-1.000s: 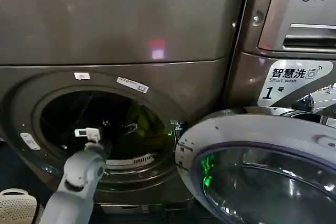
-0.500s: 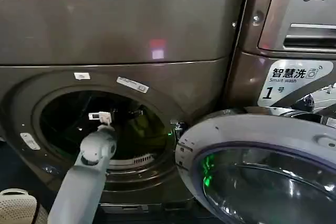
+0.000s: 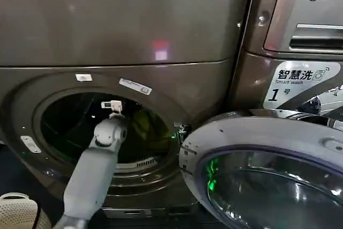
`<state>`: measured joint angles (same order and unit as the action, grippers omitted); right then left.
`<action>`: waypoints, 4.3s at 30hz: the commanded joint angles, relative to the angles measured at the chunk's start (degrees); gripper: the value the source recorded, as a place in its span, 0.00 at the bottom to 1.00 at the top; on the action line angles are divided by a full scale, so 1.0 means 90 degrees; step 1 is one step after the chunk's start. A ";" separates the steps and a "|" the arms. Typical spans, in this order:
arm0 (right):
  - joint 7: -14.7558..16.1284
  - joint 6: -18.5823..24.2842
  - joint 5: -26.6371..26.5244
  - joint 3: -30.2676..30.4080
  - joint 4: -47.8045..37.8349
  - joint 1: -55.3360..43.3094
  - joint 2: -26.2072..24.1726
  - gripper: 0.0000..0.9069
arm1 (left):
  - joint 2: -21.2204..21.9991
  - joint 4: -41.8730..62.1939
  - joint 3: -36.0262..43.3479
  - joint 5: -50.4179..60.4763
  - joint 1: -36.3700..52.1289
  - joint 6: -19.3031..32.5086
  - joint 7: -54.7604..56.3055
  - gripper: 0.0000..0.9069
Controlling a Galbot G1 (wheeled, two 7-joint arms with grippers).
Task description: Grasp the clothes from the dryer.
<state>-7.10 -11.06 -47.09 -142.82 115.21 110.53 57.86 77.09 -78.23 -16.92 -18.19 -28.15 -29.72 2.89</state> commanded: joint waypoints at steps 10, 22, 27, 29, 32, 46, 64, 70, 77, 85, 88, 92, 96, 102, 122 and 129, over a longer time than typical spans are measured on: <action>0.0025 -0.0006 -0.0013 0.0077 0.0050 -0.0059 0.0007 1.00 | 0.0162 0.2742 0.0695 0.0109 0.1927 0.0400 -0.0647 1.00; 0.0052 -0.0006 -0.0008 0.0135 0.0065 -0.0092 -0.0011 1.00 | 0.0224 0.3526 0.1032 0.0457 0.2311 0.0362 -0.1699 1.00; 0.0052 -0.0005 -0.0006 0.0165 0.0084 -0.0097 -0.0016 1.00 | 0.0169 0.4151 0.1287 0.0890 0.2565 0.0533 -0.2743 1.00; 0.0055 -0.0005 -0.0006 0.0157 0.0075 -0.0087 -0.0026 1.00 | 0.0141 0.4379 0.1371 0.1054 0.2663 0.0701 -0.3150 1.00; 0.0061 -0.0004 -0.0003 0.0149 0.0068 -0.0078 -0.0032 1.00 | 0.0079 0.4576 0.1597 0.1170 0.2786 0.0924 -0.3684 1.00; 0.0079 -0.0008 0.0028 0.0212 0.0108 -0.0084 -0.0044 1.00 | -0.0096 0.5388 0.2590 0.1672 0.3201 0.1624 -0.5774 1.00; 0.0099 -0.0014 0.0040 0.0239 0.0158 -0.0088 -0.0026 1.00 | -0.0153 0.5833 0.3787 0.3034 0.3825 0.2537 -0.7804 1.00; 0.0104 -0.0018 0.0037 0.0248 0.0169 -0.0095 -0.0033 1.00 | -0.0050 0.6058 0.4069 0.3620 0.4023 0.2737 -0.8057 1.00; 0.0117 -0.0021 0.0077 0.0309 0.0177 -0.0132 -0.0051 1.00 | -0.0073 0.6172 0.4357 0.4218 0.4122 0.2967 -0.8277 1.00; 0.0129 -0.0023 0.0108 0.0342 0.0178 -0.0160 -0.0054 1.00 | -0.0032 0.6308 0.4539 0.4754 0.4197 0.3198 -0.8385 1.00; 0.0132 -0.0023 0.0108 0.0326 0.0171 -0.0146 -0.0069 1.00 | -0.0009 0.6378 0.4567 0.4840 0.4192 0.3231 -0.8439 1.00; 0.0138 -0.0025 0.0108 0.0319 0.0173 -0.0137 -0.0074 1.00 | -0.0007 0.6395 0.4595 0.4863 0.4155 0.3245 -0.8492 1.00; 0.0142 -0.0023 0.0107 0.0313 0.0171 -0.0135 -0.0076 1.00 | 0.0002 0.6450 0.4600 0.4862 0.4149 0.3241 -0.8497 1.00; 0.0159 -0.0020 0.0105 0.0302 0.0171 -0.0123 -0.0068 1.00 | 0.0002 0.6526 0.4647 0.4891 0.4090 0.3251 -0.8486 0.98; 0.0191 -0.0005 0.0102 0.0271 0.0160 -0.0122 -0.0052 1.00 | 0.0097 0.6743 0.4608 0.4952 0.3996 0.3290 -0.8421 0.19; 0.0190 -0.0001 0.0105 0.0275 0.0153 -0.0133 -0.0053 1.00 | 0.0113 0.6803 0.4607 0.4987 0.4004 0.3315 -0.8419 0.08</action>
<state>-5.40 -11.09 -46.15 -140.36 116.62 109.36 57.37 78.08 -17.25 24.42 26.35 7.93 0.10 -72.89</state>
